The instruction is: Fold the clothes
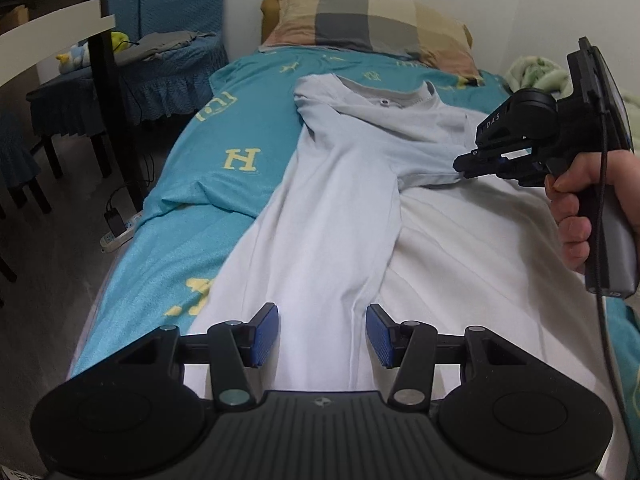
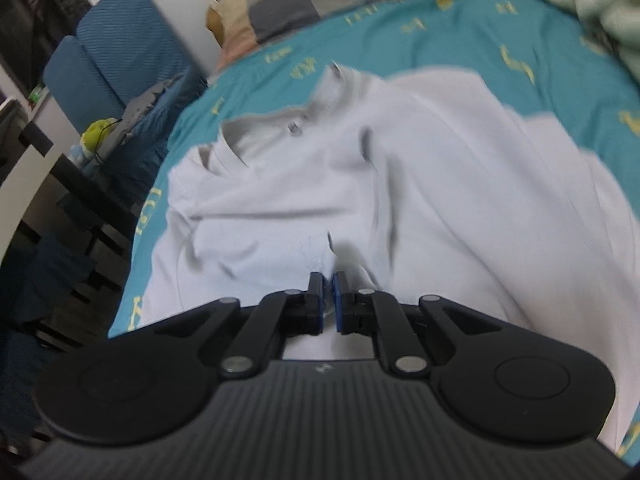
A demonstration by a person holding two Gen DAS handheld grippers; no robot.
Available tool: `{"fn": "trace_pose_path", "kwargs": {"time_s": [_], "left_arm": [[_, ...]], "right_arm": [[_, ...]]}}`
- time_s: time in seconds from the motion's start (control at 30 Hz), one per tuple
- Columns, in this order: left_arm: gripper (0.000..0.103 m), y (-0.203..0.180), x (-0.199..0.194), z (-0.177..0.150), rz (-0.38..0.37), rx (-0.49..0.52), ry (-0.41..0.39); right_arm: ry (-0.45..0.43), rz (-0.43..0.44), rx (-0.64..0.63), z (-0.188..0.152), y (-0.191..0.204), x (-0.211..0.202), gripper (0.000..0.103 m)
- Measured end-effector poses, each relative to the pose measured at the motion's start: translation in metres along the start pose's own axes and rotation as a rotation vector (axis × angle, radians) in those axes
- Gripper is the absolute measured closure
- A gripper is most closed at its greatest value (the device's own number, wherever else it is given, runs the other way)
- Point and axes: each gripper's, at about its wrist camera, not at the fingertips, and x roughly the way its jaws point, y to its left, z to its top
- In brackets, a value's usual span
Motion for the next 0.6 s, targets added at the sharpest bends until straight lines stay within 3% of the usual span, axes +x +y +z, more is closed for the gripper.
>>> {"fn": "trace_pose_path", "kwargs": {"time_s": [0.13, 0.23, 0.6], "left_arm": [[0.051, -0.002, 0.003, -0.003, -0.001, 0.026, 0.01], [0.051, -0.003, 0.0, -0.002, -0.014, 0.025, -0.005], [0.049, -0.006, -0.036, 0.007, -0.063, -0.017, -0.101]], "right_arm": [[0.022, 0.003, 0.021, -0.004, -0.008, -0.01, 0.092], [-0.009, 0.009, 0.016, -0.001, -0.007, -0.034, 0.092], [-0.158, -0.025, -0.215, -0.031, 0.022, -0.156, 0.092]]}}
